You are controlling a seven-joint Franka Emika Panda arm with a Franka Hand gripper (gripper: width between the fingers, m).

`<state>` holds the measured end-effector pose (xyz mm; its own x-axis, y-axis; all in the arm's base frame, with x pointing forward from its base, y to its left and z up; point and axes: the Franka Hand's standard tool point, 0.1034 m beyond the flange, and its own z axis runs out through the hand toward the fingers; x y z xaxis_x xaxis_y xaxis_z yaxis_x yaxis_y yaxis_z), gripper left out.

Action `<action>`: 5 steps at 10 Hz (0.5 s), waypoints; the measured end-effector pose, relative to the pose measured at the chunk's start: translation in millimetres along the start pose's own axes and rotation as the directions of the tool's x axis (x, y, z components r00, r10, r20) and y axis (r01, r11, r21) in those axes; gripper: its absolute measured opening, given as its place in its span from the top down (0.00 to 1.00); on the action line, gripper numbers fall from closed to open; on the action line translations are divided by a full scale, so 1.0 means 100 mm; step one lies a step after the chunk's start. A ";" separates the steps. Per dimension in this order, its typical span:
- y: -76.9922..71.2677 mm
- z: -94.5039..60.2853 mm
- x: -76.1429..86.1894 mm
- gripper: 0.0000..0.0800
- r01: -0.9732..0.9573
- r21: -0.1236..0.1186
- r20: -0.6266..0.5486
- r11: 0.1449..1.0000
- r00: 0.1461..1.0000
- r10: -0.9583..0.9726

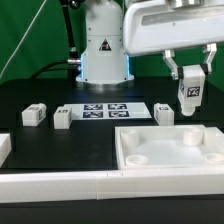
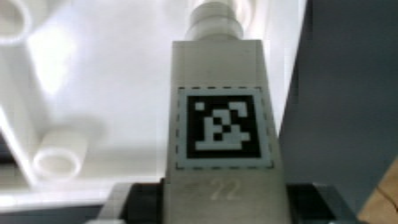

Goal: Assemble one leg

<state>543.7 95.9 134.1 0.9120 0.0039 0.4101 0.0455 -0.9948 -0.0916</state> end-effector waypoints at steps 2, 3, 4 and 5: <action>0.10 0.03 0.00 0.63 0.032 -0.009 -0.004 0.999 0.999 -0.032; 0.09 0.03 0.00 0.63 0.034 -0.009 -0.003 0.999 0.999 -0.034; 0.09 0.03 0.00 0.63 0.034 -0.009 -0.003 0.999 0.999 -0.034; 0.09 0.03 0.00 0.63 0.034 -0.008 -0.003 0.999 0.999 -0.034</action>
Offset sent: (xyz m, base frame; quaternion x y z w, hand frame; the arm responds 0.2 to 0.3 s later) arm 0.0000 0.0000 0.0000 0.0000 0.0000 0.0000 1.0000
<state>545.3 87.2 130.1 0.9088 0.0378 0.4155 0.0733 -0.9949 -0.0698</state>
